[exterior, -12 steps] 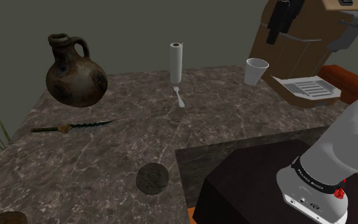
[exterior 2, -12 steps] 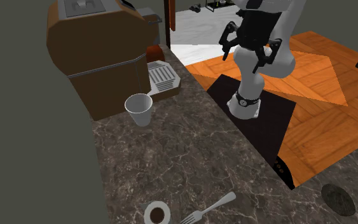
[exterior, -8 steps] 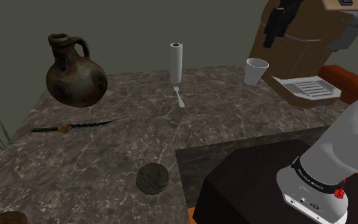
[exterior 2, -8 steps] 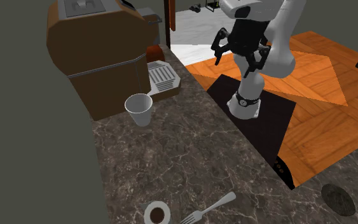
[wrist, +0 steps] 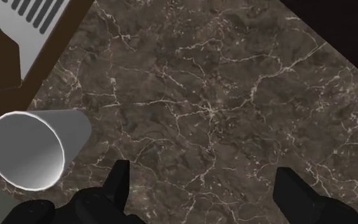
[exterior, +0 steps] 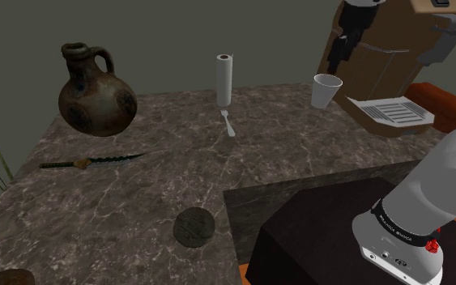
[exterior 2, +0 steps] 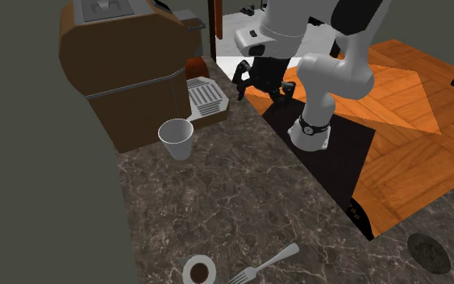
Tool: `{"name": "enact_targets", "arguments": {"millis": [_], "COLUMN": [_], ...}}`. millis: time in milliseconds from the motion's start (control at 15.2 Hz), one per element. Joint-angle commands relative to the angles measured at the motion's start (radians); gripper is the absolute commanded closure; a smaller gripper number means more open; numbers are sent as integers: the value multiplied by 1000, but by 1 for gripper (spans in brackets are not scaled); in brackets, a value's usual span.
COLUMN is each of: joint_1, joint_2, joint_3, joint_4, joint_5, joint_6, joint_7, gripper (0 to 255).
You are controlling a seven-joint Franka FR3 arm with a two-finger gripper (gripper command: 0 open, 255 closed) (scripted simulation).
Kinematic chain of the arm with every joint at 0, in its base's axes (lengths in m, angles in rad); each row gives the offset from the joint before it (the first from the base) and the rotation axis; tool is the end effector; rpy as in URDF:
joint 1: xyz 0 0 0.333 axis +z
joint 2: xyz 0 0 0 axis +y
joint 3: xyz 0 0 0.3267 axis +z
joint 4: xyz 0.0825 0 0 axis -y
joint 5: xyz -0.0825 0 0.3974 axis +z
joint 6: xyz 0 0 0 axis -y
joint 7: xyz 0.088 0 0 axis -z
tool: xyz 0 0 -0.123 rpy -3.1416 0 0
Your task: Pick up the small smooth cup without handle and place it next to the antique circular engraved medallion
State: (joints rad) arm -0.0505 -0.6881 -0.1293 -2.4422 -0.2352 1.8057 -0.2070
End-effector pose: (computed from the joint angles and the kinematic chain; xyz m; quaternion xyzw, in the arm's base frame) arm 0.3477 -0.0923 0.5268 0.9956 0.0517 0.0110 0.0771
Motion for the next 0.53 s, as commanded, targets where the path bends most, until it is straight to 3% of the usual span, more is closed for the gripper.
{"name": "enact_targets", "arguments": {"millis": [0,462], "joint_1": [-13,-45], "joint_2": [33,216], "joint_3": [-34,-147], "joint_4": [-20,-25], "joint_5": [-27,-90], "joint_6": [66,294], "joint_7": [-29,-117], "gripper": [0,0]}}
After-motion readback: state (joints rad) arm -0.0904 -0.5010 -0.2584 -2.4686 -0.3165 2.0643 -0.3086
